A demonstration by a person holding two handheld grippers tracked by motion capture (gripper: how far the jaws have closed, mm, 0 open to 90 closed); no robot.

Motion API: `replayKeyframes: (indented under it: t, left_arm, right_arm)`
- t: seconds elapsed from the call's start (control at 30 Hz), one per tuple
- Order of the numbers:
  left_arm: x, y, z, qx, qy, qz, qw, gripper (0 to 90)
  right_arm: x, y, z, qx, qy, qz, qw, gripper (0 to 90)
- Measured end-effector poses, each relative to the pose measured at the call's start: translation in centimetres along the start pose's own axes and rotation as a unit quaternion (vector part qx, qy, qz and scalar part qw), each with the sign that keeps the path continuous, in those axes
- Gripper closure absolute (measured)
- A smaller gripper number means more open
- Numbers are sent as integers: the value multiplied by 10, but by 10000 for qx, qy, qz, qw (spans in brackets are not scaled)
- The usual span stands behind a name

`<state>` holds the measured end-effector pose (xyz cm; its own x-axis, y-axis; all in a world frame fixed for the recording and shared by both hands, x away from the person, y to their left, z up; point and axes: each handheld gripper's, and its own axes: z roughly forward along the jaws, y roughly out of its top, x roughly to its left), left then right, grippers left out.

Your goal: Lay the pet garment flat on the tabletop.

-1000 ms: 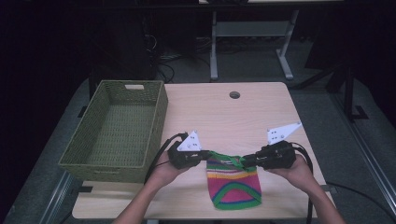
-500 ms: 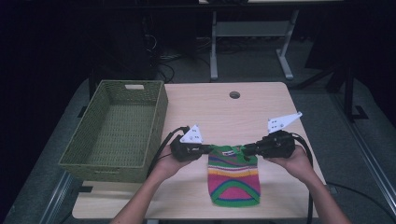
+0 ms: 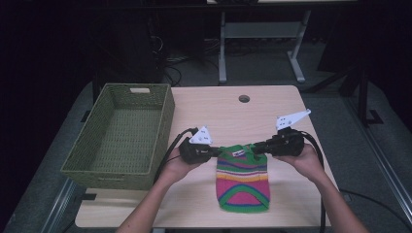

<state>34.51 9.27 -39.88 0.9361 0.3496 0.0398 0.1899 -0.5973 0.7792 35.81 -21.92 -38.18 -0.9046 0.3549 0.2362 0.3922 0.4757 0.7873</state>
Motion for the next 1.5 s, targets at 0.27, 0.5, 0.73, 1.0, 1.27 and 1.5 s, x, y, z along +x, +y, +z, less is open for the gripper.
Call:
replayKeyframes:
  t: [0.27,0.5,0.73,1.0,1.27,1.5]
  left_arm:
    - [7,0,9,42,65,-118,9999,859]
    - [14,4,15,104,141,-220,9996,858]
    - [21,8,19,117,253,-290,9992,858]
    - [24,10,20,152,415,-288,9986,859]
    - [34,10,27,103,846,-645,9943,701]
    - [34,5,25,88,857,-855,9926,609]
  right_arm:
    - [-10,-1,3,19,-120,141,9998,805]
    - [-22,-3,5,28,-245,213,9995,800]
    - [-29,-1,6,-17,-351,270,9990,800]
    - [-38,-1,9,-106,-486,337,9982,798]
    - [-52,5,11,-284,-1090,522,9923,621]
    - [-67,-9,6,-198,-1227,981,9874,544]
